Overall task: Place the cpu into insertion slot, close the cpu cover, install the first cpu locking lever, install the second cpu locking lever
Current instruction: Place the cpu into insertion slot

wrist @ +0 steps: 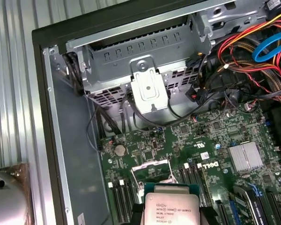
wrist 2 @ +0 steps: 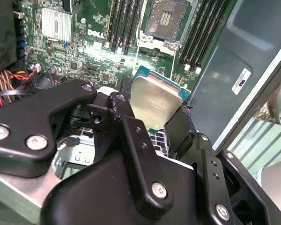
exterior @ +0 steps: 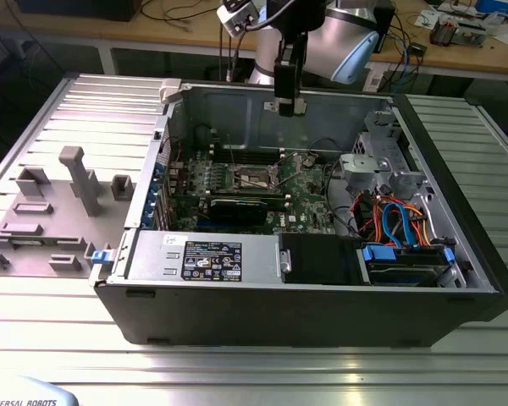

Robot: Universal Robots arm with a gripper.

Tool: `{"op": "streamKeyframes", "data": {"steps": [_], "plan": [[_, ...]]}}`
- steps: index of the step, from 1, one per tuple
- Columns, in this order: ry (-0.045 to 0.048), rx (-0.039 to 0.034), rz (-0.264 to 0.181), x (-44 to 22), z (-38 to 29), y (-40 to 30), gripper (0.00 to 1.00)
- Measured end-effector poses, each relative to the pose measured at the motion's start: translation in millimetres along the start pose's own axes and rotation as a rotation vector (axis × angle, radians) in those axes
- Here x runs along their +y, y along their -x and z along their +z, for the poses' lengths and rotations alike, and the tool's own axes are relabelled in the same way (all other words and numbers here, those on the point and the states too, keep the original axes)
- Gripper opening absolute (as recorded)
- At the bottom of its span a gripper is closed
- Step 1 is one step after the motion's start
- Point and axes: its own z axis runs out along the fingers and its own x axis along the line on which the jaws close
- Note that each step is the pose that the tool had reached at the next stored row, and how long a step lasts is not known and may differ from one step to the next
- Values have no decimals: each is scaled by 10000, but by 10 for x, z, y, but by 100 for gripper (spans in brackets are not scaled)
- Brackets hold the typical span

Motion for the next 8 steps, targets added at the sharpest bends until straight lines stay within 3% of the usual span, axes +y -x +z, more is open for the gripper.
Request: {"op": "streamKeyframes", "data": {"steps": [3,8], "plan": [[10,-61,675,0,1,0,54],[14,-83,911,0,1,0,54]]}}
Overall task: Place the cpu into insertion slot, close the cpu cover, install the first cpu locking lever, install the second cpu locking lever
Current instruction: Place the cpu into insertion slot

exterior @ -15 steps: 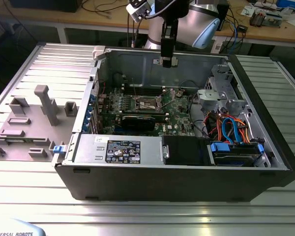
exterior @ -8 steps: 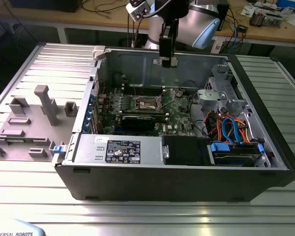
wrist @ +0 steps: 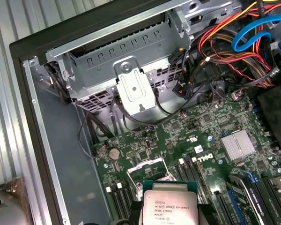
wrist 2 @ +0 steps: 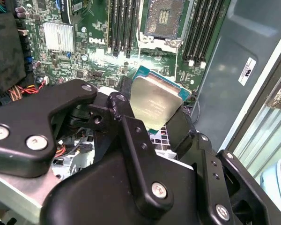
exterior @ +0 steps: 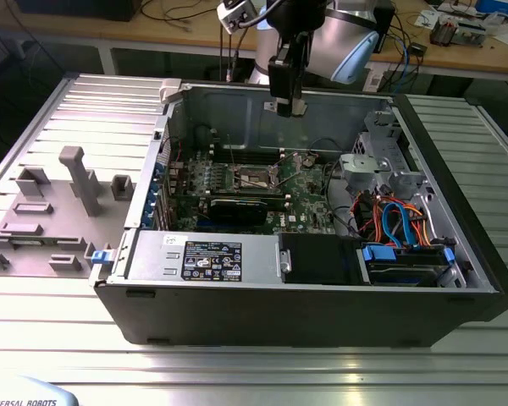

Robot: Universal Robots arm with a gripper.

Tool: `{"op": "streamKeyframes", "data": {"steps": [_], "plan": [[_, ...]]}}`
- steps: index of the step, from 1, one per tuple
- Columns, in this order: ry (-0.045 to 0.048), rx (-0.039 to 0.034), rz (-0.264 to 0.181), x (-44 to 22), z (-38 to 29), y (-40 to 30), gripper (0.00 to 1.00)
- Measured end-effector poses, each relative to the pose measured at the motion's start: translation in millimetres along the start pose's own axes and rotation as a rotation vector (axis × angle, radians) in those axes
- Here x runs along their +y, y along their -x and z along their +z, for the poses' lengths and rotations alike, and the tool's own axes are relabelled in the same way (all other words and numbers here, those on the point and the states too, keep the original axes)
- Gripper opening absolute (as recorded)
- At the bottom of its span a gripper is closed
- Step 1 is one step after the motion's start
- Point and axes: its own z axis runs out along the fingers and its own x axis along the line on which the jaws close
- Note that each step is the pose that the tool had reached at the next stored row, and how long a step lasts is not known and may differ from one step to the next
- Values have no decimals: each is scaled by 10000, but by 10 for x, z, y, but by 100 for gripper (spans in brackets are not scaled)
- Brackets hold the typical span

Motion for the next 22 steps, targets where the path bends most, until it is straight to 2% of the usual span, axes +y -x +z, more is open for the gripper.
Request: {"op": "streamKeyframes", "data": {"steps": [18,22], "plan": [[0,-1,9,0,0,0,54],[2,-12,147,0,0,0,54]]}}
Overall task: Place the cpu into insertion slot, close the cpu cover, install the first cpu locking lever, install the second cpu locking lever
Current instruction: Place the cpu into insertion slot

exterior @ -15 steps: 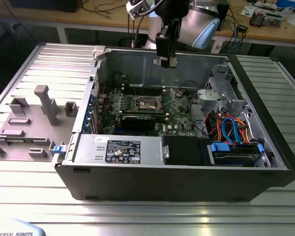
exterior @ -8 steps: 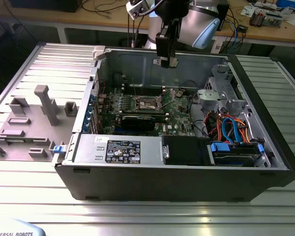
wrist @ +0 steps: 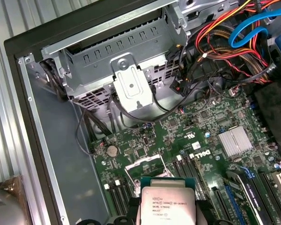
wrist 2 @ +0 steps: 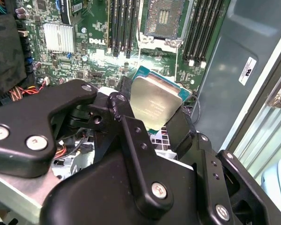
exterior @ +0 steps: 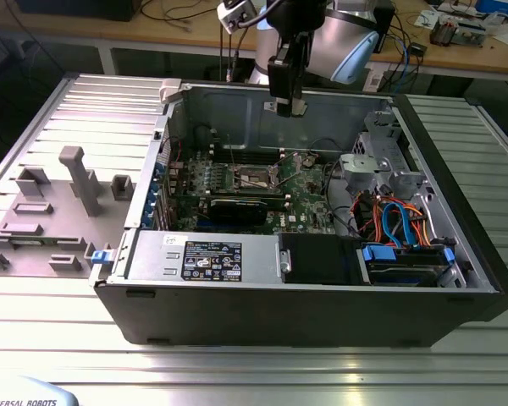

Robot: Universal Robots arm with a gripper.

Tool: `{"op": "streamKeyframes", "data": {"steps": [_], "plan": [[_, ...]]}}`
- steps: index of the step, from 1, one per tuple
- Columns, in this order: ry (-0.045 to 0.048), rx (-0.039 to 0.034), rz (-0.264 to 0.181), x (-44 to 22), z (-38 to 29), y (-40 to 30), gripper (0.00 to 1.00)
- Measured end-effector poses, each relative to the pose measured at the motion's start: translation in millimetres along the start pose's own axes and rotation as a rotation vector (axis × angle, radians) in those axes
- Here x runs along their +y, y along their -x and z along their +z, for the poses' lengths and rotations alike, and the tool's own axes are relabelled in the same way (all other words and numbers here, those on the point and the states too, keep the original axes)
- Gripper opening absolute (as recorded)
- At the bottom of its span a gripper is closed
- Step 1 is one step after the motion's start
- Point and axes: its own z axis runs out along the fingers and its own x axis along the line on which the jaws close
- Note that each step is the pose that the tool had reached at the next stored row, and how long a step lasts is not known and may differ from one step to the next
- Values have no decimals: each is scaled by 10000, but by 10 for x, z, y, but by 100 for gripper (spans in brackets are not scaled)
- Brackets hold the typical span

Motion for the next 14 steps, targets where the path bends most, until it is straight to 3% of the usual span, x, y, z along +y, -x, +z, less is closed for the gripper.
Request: {"op": "streamKeyframes", "data": {"steps": [9,14], "plan": [[9,-51,575,0,0,0,54],[9,-53,580,0,0,0,54]]}}
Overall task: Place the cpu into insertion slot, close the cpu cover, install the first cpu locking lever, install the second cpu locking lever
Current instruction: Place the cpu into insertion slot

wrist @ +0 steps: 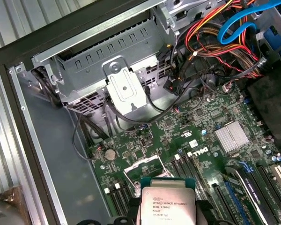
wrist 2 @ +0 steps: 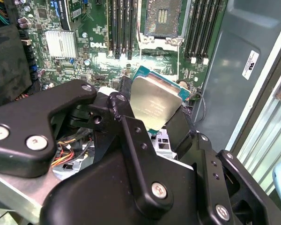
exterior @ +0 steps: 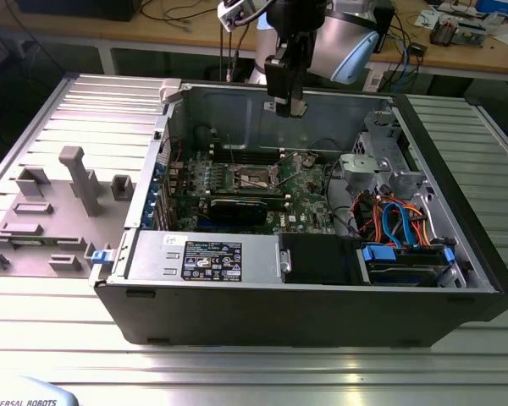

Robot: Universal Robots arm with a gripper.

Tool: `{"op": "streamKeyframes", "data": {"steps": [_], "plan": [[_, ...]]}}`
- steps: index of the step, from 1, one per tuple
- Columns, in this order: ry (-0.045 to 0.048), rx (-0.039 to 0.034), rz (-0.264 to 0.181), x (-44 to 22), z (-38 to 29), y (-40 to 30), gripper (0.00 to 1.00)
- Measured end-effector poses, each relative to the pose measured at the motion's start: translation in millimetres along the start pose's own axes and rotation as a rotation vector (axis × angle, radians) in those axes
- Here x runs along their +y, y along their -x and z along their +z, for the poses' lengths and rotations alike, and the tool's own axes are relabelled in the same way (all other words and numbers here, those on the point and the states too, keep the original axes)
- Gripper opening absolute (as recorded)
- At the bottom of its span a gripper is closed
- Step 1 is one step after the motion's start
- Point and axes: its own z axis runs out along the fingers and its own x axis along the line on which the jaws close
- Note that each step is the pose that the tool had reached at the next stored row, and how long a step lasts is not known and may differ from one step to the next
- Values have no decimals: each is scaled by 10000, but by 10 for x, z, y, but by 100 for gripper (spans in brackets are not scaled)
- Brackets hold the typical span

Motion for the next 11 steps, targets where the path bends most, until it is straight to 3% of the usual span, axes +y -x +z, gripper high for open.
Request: {"op": "streamKeyframes", "data": {"steps": [11], "plan": [[0,-2,15,0,0,0,54]]}}
